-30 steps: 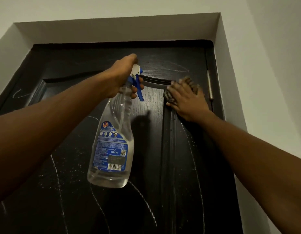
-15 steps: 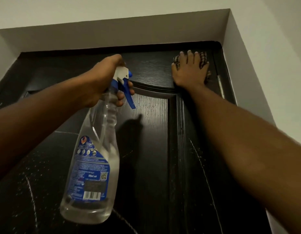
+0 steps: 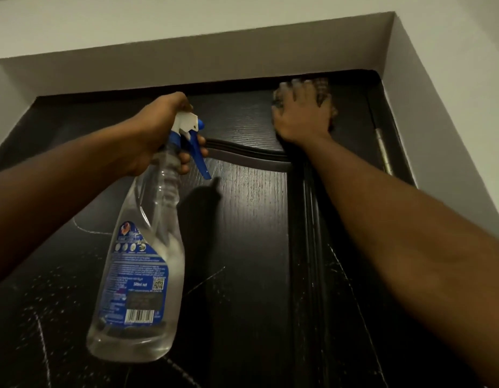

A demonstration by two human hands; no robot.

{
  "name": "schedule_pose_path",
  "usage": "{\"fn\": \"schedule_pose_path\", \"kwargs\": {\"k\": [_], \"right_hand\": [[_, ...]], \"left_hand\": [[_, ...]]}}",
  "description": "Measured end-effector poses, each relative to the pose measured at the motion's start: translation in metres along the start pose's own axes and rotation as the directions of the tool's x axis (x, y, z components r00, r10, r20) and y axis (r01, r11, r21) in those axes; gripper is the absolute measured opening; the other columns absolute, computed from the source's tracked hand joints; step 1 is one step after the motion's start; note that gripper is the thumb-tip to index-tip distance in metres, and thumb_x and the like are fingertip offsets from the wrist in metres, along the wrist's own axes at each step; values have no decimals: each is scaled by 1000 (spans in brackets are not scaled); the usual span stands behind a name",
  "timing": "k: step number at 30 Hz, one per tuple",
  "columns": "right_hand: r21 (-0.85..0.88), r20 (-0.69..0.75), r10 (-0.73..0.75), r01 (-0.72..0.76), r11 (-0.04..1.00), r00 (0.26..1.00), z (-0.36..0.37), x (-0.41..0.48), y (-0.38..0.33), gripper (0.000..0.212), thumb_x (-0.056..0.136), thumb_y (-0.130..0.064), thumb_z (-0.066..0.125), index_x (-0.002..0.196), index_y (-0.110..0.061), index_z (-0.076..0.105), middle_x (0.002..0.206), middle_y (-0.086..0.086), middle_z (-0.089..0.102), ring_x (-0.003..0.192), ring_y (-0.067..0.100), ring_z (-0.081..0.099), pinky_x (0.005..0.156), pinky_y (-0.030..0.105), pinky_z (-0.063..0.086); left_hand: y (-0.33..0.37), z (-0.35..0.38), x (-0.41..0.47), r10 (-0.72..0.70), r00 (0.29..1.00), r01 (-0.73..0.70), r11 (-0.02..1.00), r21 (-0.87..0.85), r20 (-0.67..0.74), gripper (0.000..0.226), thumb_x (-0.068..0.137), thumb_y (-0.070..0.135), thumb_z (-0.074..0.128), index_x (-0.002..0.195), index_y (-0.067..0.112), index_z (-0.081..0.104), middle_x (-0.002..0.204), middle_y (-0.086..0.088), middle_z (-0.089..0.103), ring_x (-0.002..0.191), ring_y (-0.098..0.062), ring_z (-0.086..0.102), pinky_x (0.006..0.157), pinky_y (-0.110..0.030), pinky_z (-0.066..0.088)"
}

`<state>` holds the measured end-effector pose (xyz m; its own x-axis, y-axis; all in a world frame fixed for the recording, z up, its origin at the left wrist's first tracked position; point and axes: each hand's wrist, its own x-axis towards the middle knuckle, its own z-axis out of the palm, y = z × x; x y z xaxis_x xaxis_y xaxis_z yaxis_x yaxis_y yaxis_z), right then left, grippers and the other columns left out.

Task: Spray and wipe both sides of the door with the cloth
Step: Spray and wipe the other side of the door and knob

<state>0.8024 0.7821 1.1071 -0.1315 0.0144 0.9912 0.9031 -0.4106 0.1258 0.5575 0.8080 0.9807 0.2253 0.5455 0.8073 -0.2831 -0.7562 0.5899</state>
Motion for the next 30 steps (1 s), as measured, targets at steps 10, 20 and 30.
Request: {"fn": "schedule_pose_path", "kwargs": {"k": [10,20,30], "right_hand": [[50,-66,206,-203,978,976,-3,13,15,57,106,-48,34,157,-22,31,165,8,24,154,27,14,121,58,11],[41,-50,27,-24,999,998,16,14,-38,60,102,-53,33,156,-26,33,165,5,27,154,25,17,121,53,15],[70,108,-368,363,929,923,22,4,-97,55,104,-51,43,155,-35,32,165,-5,27,153,16,17,121,50,15]], "left_hand": [[-14,-46,22,13,999,-15,999,-46,-39,35,100,42,38,108,17,60,86,-4,67,65,-14,71,45,-21,48],[-36,-79,41,-8,1000,9,997,-81,13,34,99,41,40,107,14,58,85,-5,68,77,-17,72,47,-19,50],[-45,-108,55,0,999,8,985,-170,44,33,98,39,42,112,13,58,86,-6,70,75,-18,74,45,-20,50]]}}
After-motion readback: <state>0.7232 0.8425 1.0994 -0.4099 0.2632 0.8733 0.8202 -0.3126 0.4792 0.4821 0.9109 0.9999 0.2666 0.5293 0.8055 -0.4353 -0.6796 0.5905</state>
